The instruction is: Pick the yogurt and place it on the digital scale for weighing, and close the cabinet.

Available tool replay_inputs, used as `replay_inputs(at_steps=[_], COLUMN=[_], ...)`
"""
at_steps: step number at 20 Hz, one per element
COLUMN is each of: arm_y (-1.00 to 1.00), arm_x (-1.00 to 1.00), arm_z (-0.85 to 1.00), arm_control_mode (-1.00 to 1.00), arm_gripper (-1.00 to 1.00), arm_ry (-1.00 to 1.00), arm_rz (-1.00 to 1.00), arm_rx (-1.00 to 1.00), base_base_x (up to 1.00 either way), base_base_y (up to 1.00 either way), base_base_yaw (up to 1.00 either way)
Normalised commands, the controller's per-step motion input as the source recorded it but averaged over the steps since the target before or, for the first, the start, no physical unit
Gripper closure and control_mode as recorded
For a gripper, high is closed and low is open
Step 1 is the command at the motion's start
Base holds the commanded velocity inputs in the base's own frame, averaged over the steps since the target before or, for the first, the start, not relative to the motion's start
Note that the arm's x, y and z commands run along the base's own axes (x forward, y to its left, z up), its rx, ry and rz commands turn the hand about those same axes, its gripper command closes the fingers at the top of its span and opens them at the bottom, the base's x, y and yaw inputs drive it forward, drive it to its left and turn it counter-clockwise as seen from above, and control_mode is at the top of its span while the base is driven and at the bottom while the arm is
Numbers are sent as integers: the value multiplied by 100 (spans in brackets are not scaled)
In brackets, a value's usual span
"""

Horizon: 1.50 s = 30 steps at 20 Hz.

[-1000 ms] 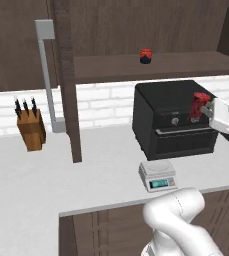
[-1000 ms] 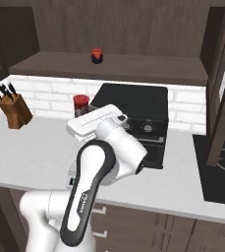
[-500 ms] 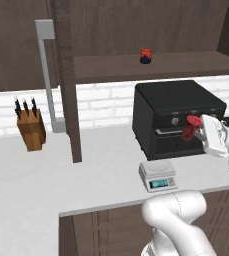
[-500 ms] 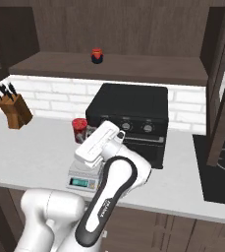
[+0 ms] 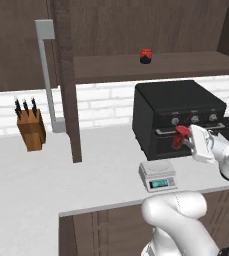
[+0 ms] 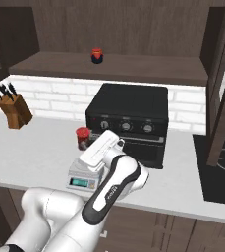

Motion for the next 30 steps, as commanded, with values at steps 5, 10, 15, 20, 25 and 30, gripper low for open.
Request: replay_inputs(at_steps=[5, 10, 15, 20, 25, 30], arm_y=[0, 0, 0, 0, 0, 0], arm_x=[7, 7, 36, 25, 20, 20], arm_z=[-36, -39, -39, -42, -42, -41], arm_control_mode=[-100, -100, -100, -100, -100, -100], arm_gripper=[100, 100, 100, 100, 100, 100], arm_ry=[1, 6, 4, 4, -1, 0], arm_rz=[0, 0, 0, -1, -2, -3], arm_rx=[0, -1, -3, -4, -6, -5], base_base_x=[0, 0, 0, 0, 0, 0], base_base_y=[0, 0, 0, 0, 0, 0], base_base_yaw=[0, 0, 0, 0, 0, 0])
